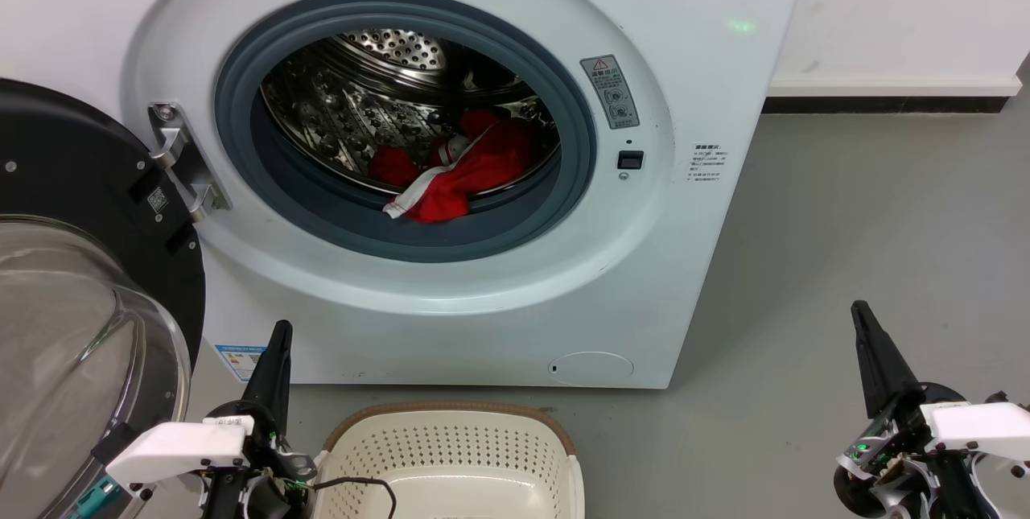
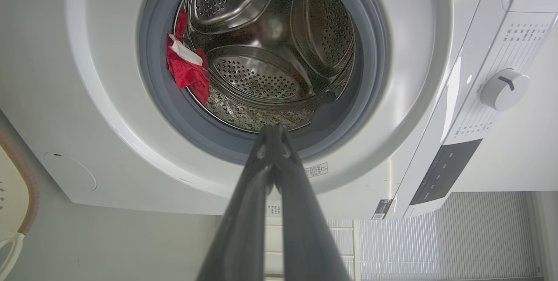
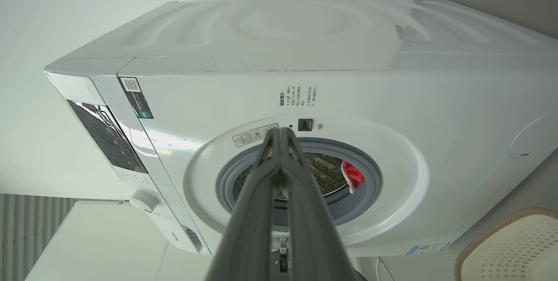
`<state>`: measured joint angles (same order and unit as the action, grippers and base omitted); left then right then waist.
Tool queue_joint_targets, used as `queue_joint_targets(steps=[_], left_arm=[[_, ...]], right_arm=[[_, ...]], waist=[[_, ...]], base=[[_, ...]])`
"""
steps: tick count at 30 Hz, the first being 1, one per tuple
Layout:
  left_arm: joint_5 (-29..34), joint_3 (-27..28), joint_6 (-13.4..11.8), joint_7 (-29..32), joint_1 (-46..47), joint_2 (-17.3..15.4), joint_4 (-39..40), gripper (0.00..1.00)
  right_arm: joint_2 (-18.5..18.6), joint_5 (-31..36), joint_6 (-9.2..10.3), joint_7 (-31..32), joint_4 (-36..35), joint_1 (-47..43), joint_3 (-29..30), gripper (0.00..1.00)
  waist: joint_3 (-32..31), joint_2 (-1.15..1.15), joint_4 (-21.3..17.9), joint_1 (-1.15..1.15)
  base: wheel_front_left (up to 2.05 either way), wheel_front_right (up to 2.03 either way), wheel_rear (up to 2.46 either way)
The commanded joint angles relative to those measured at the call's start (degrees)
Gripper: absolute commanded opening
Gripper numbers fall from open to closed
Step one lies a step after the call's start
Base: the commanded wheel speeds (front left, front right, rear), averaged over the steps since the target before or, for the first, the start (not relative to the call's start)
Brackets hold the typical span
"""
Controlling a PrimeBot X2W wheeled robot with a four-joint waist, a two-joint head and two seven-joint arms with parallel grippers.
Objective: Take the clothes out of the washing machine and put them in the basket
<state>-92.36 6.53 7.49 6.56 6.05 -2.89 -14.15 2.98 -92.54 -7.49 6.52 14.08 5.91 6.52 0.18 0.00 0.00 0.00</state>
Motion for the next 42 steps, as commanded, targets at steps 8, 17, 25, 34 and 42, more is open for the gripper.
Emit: queue_joint_targets(steps=[8,17,25,34,42], left_arm=[[-0.1,0.1,0.1,0.1,0.3,0.1,0.2,0.0],[-0.1,0.1,0.1,0.1,0.3,0.1,0.2,0.0],[-0.1,0.1,0.1,0.1,0.3,0.1,0.2,0.0],[0.0,0.0,0.0,0.0,0.0,0.0,0.0,1.0],[0.3,-1.9,0.0,-1.7,0.3,0.0,-0.2,1.0]], right_arm=[[-0.2,0.3,0.0,0.0,0.1,0.7,0.0,0.0],[-0.2,0.3,0.0,0.0,0.1,0.7,-0.1,0.0],[-0.2,0.3,0.0,0.0,0.1,0.7,-0.1,0.0],[0.0,0.0,0.0,0.0,0.0,0.0,0.0,1.0],[0.0,1.0,0.0,-1.8,-0.5,-0.5,-0.7,1.0]], waist=[[0.0,0.0,0.0,0.0],[0.0,0.0,0.0,0.0],[0.0,0.0,0.0,0.0],[0.0,0.0,0.0,0.0],[0.0,0.0,0.0,0.0]], base=[[0.0,0.0,0.0],[0.0,0.0,0.0],[0.0,0.0,0.0],[0.0,0.0,0.0],[0.0,0.0,0.0]])
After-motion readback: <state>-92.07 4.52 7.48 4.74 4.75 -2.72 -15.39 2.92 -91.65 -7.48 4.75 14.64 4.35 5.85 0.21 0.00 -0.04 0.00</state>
